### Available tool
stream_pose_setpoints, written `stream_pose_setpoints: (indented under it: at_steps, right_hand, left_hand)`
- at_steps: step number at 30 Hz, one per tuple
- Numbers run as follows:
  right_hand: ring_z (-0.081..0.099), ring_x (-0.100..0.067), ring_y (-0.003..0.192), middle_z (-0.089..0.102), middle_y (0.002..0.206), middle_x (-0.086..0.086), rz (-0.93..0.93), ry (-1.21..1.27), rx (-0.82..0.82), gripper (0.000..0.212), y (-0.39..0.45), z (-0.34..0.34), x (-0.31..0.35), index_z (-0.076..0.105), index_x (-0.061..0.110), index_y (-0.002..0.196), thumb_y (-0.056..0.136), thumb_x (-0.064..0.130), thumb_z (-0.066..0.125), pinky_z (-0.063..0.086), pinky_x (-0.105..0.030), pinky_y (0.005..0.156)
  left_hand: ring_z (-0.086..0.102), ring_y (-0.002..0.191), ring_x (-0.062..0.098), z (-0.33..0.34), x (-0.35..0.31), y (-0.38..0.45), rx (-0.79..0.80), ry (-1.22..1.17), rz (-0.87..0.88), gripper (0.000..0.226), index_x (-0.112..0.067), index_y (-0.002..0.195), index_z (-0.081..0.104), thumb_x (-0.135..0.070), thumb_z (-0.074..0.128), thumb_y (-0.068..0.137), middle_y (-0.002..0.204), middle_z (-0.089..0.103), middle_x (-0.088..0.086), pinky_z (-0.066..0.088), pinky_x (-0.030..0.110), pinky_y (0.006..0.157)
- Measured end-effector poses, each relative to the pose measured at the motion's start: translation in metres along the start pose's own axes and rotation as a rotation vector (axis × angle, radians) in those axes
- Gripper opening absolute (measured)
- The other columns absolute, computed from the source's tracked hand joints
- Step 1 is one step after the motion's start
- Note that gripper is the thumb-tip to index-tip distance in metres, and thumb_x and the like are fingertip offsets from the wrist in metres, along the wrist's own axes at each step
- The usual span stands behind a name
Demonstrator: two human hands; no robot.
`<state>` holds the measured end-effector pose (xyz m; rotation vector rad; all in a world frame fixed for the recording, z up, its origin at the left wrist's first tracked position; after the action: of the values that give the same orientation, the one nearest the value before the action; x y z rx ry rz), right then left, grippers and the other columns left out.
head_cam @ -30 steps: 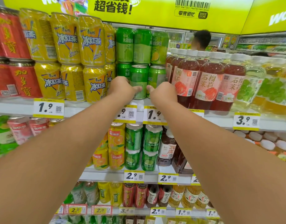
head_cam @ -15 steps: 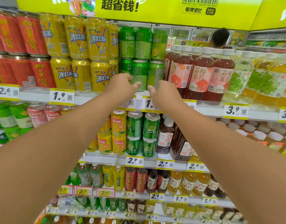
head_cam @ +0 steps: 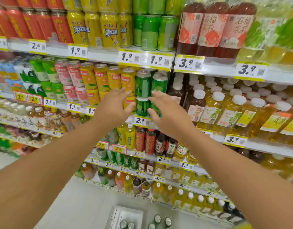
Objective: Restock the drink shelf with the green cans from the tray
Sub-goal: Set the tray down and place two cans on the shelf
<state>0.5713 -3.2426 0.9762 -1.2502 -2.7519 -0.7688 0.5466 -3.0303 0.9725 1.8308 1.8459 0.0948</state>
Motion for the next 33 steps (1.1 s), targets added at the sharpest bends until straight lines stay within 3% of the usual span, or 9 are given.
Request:
stream_pose_setpoints:
  at_steps: [3, 8, 12, 17, 25, 33]
  right_hand:
    - [0.025, -0.018, 0.15, 0.033, 0.161, -0.001, -0.02, 0.038, 0.085, 0.055, -0.042, 0.056, -0.003, 0.041, 0.018, 0.151, 0.102, 0.04, 0.05, 0.03, -0.041, 0.119]
    - [0.018, -0.016, 0.152, 0.022, 0.165, 0.004, 0.049, 0.09, 0.258, 0.06, -0.105, 0.158, -0.002, 0.033, 0.026, 0.155, 0.1, 0.046, 0.048, 0.032, -0.044, 0.118]
    - [0.012, -0.015, 0.153, 0.012, 0.167, 0.006, 0.096, 0.112, 0.419, 0.063, -0.155, 0.245, 0.004, 0.025, 0.026, 0.158, 0.102, 0.046, 0.045, 0.026, -0.042, 0.121]
    - [0.022, -0.02, 0.151, 0.026, 0.164, 0.002, 0.148, 0.162, 0.507, 0.064, -0.233, 0.375, 0.009, 0.029, 0.023, 0.157, 0.099, 0.042, 0.05, 0.027, -0.039, 0.12]
    - [0.016, -0.018, 0.153, 0.016, 0.167, 0.0, 0.177, 0.102, 0.602, 0.069, -0.345, 0.575, -0.004, 0.024, 0.02, 0.159, 0.1, 0.047, 0.049, 0.017, -0.031, 0.121]
    - [0.01, -0.014, 0.153, 0.01, 0.168, 0.004, 0.239, 0.11, 0.72, 0.069, -0.423, 0.762, -0.047, 0.015, 0.024, 0.16, 0.102, 0.046, 0.045, 0.021, -0.031, 0.119]
  left_hand:
    - [0.033, 0.145, 0.027, 0.041, 0.017, -0.057, 0.031, 0.043, -0.027, 0.057, -0.018, 0.145, 0.051, -0.045, 0.059, 0.094, 0.154, 0.042, 0.01, 0.026, 0.043, 0.118]
    - [0.035, 0.144, 0.026, 0.111, 0.056, -0.146, 0.148, 0.106, -0.091, 0.061, -0.022, 0.145, 0.05, -0.055, 0.053, 0.093, 0.153, 0.044, 0.005, 0.036, 0.047, 0.113]
    - [0.042, 0.14, 0.028, 0.181, 0.099, -0.215, 0.224, 0.085, -0.18, 0.068, -0.021, 0.141, 0.055, -0.061, 0.044, 0.088, 0.148, 0.051, 0.008, 0.038, 0.048, 0.111]
    - [0.053, 0.129, 0.031, 0.278, 0.157, -0.308, 0.278, 0.051, -0.157, 0.062, -0.015, 0.134, 0.062, -0.053, 0.048, 0.086, 0.134, 0.062, 0.011, 0.047, 0.046, 0.102]
    - [0.043, 0.14, 0.027, 0.452, 0.247, -0.423, 0.379, 0.027, -0.194, 0.069, -0.022, 0.142, 0.055, -0.061, 0.039, 0.086, 0.148, 0.05, 0.008, 0.035, 0.041, 0.113]
    - [0.034, 0.145, 0.019, 0.634, 0.322, -0.51, 0.47, 0.018, -0.252, 0.064, -0.025, 0.147, 0.047, -0.055, 0.055, 0.092, 0.154, 0.044, 0.002, 0.027, 0.034, 0.116]
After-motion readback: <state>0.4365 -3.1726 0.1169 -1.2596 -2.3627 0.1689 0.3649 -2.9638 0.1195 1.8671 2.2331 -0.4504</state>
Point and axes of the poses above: each hand's wrist, its own y-axis towards the middle knuckle, its own z-axis out of the palm, x = y × z, the point moved 1 cm from there along y, towards the middle knuckle
